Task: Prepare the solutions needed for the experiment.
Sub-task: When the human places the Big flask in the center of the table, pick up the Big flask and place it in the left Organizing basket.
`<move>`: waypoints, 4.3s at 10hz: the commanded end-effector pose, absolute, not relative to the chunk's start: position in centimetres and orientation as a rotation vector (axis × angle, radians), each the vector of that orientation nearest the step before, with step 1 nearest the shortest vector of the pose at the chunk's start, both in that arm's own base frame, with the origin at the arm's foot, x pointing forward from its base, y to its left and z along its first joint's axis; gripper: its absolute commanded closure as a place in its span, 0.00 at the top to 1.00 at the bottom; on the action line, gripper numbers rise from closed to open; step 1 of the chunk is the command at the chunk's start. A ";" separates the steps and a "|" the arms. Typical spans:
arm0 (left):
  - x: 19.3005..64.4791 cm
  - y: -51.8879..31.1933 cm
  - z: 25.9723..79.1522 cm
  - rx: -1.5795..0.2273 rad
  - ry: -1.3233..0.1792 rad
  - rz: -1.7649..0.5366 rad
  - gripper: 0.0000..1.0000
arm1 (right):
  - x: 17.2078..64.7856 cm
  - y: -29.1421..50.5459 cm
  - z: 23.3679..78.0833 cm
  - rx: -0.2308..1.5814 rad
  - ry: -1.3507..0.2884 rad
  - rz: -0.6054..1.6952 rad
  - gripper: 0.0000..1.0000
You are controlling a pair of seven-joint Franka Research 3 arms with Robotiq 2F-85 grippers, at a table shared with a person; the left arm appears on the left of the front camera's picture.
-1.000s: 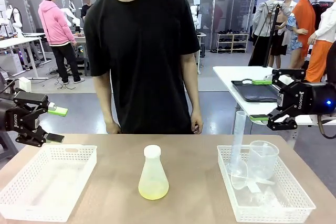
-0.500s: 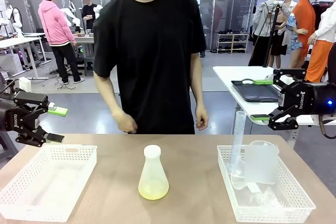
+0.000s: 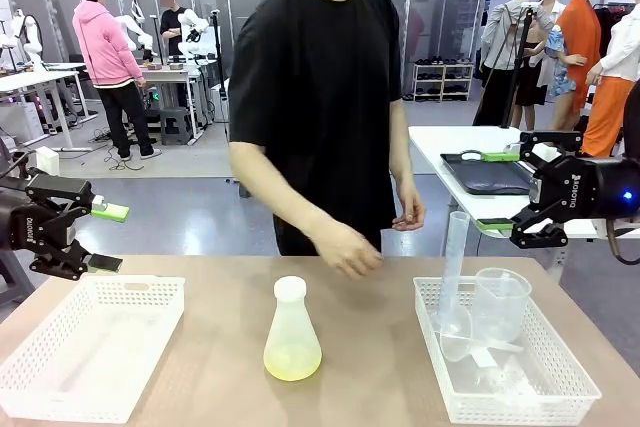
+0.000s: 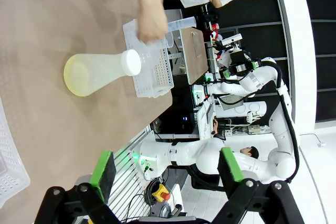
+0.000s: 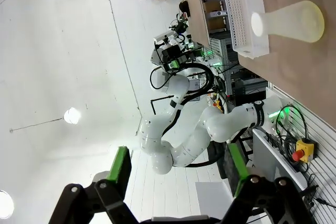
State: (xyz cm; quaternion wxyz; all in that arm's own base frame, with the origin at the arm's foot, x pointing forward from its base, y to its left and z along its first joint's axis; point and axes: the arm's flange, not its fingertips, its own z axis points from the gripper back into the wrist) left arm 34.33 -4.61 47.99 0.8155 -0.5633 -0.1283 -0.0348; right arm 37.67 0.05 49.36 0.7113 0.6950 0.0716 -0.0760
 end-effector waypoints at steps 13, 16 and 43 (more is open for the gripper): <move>34.2 -7.3 46.2 -0.434 -0.898 -1.211 1.00 | 37.7 0.1 49.4 1.544 0.165 -0.177 0.90; 35.7 -6.4 47.4 -0.462 -0.866 -1.239 1.00 | 37.7 0.1 49.4 1.544 0.165 -0.177 0.90; 44.2 -13.3 35.1 -0.942 -0.900 -1.373 1.00 | 37.7 0.1 49.4 1.544 0.165 -0.177 0.90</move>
